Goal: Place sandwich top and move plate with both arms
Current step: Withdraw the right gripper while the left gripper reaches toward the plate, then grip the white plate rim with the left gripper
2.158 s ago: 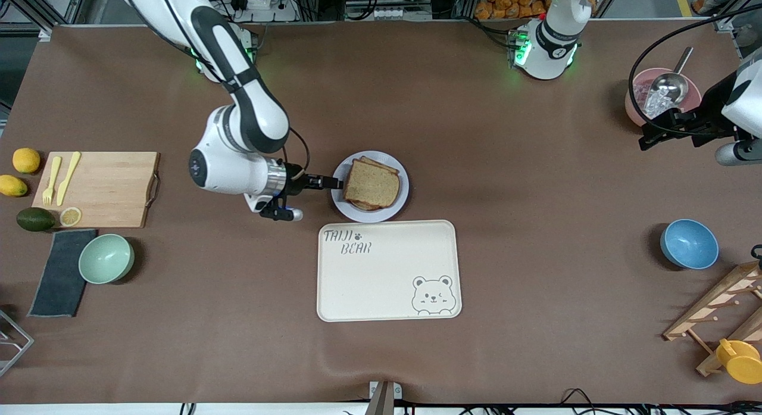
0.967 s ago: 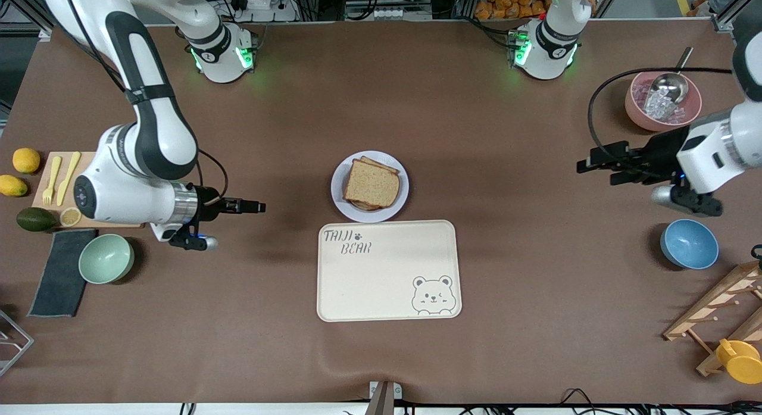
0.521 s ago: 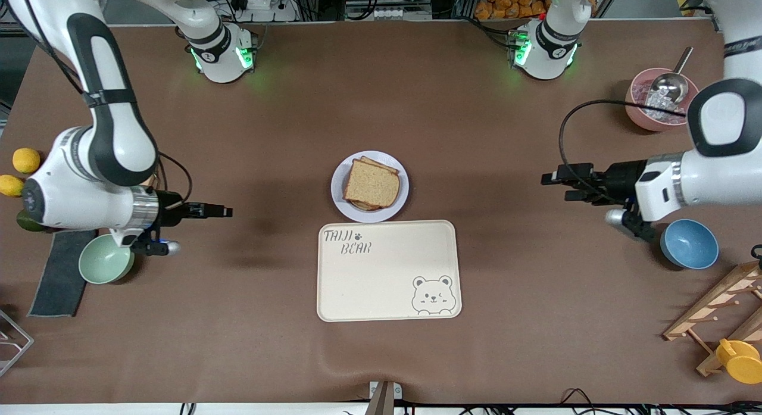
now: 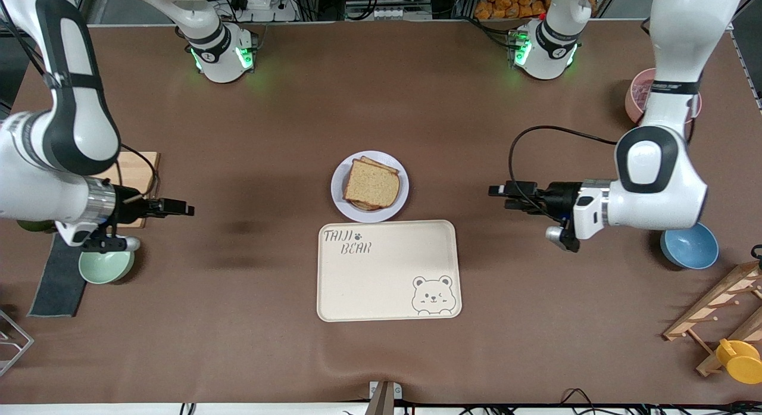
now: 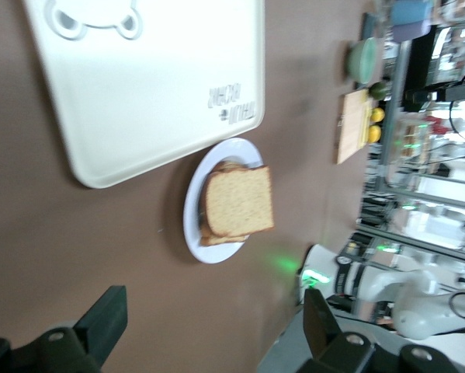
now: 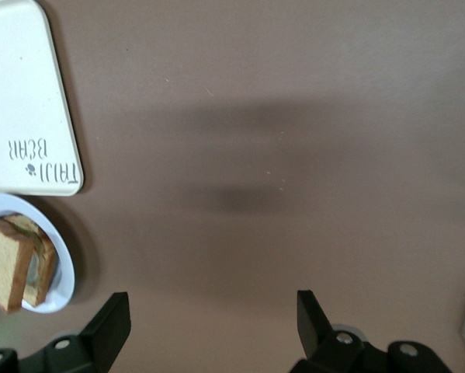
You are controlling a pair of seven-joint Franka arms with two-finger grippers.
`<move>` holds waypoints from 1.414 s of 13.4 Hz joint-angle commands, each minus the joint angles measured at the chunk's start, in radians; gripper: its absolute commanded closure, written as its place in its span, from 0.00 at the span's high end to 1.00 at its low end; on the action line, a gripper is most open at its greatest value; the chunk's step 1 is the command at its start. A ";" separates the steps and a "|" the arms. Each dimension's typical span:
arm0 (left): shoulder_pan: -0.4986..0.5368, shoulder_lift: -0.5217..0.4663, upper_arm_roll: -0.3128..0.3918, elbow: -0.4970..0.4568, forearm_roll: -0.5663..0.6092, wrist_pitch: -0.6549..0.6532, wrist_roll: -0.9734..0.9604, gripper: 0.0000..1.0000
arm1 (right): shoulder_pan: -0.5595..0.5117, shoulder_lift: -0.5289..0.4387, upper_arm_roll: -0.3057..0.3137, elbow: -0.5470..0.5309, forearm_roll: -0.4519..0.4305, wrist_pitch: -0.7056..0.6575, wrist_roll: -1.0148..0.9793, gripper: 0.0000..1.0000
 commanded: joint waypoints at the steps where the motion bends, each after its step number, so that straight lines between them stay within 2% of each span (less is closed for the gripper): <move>1: -0.009 0.017 0.001 -0.113 -0.143 0.059 0.162 0.99 | -0.033 -0.036 0.025 0.153 -0.120 -0.157 0.002 0.97; 3: -0.043 0.031 0.001 -0.172 -0.235 0.081 0.226 0.97 | -0.042 -0.039 0.023 0.247 -0.159 -0.252 -0.004 0.99; 6: -0.045 0.058 -0.002 -0.248 -0.315 0.084 0.343 0.93 | -0.052 -0.080 0.029 0.261 -0.199 -0.261 -0.007 1.00; 8: -0.048 0.106 -0.019 -0.294 -0.428 0.086 0.471 0.92 | -0.052 -0.100 0.028 0.280 -0.203 -0.266 -0.007 1.00; 10: -0.066 0.175 -0.025 -0.299 -0.528 0.095 0.586 0.89 | -0.051 -0.123 0.023 0.298 -0.211 -0.275 -0.001 1.00; 12: -0.084 0.216 -0.025 -0.298 -0.593 0.101 0.649 0.82 | -0.045 -0.143 0.019 0.329 -0.219 -0.346 0.001 1.00; 13: -0.091 0.220 -0.025 -0.298 -0.606 0.116 0.652 0.75 | -0.048 -0.151 0.022 0.342 -0.242 -0.355 -0.001 1.00; 15: -0.121 0.220 -0.026 -0.298 -0.645 0.142 0.652 0.70 | -0.048 -0.191 0.025 0.343 -0.256 -0.376 -0.002 1.00; 19: -0.184 0.246 -0.026 -0.282 -0.738 0.207 0.654 0.65 | -0.046 -0.234 0.029 0.336 -0.259 -0.419 0.004 1.00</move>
